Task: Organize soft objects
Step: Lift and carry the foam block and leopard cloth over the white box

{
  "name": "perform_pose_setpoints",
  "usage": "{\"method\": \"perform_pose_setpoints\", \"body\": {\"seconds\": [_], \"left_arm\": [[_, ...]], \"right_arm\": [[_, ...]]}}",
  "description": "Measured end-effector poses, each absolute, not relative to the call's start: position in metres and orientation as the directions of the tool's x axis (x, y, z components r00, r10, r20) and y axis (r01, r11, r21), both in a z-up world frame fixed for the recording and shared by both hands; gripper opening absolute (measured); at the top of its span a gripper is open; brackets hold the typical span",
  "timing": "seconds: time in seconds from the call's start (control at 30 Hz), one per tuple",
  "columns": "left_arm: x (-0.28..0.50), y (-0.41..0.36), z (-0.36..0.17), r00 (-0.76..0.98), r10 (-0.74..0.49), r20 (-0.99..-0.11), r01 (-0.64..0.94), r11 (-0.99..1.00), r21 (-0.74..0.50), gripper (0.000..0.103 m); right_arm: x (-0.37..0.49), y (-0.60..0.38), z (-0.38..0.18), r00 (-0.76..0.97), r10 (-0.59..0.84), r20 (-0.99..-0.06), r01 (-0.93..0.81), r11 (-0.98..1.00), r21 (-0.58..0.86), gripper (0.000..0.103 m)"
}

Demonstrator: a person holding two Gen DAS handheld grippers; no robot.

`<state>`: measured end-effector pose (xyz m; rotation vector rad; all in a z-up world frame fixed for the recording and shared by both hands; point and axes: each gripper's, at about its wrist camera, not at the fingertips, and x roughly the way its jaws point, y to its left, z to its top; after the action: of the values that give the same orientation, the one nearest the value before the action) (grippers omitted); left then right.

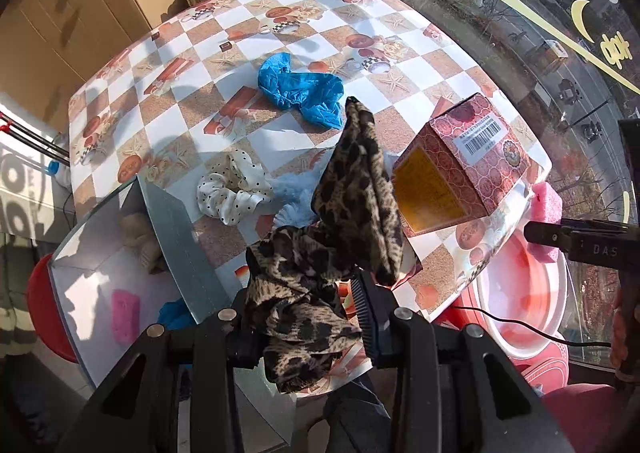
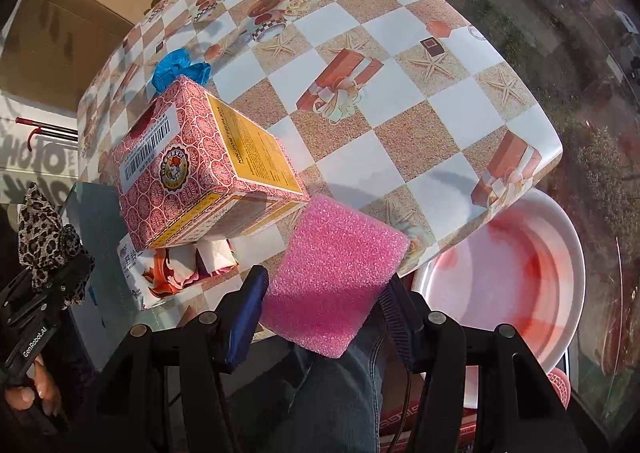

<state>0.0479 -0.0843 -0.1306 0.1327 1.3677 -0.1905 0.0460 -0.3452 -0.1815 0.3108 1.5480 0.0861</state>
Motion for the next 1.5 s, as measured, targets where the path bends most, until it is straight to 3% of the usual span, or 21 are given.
{"method": "perform_pose_setpoints", "body": {"seconds": [0.4,0.8,1.1,1.5], "left_arm": [[0.006,-0.051,-0.11,0.251,-0.037,-0.967,0.175,0.985,0.007,0.041],[-0.023,0.015,-0.088,0.275,0.08,-0.958,-0.022,0.997,0.077,0.041],[-0.039,0.039,-0.08,0.23,0.166,-0.959,-0.165,0.978,0.129,0.041],[-0.042,0.054,-0.086,0.136,0.219,-0.966,-0.339,0.927,0.162,0.04]], "right_arm": [[0.007,-0.292,-0.164,0.062,0.308,-0.949,0.03,0.95,0.31,0.058],[0.027,-0.175,-0.113,0.108,0.405,-0.908,-0.335,0.875,0.35,0.058],[0.036,-0.09,-0.081,0.044,0.542,-0.84,-0.553,0.713,0.431,0.058],[0.04,-0.056,-0.09,-0.103,0.555,-0.826,-0.674,0.572,0.468,0.058]]}}
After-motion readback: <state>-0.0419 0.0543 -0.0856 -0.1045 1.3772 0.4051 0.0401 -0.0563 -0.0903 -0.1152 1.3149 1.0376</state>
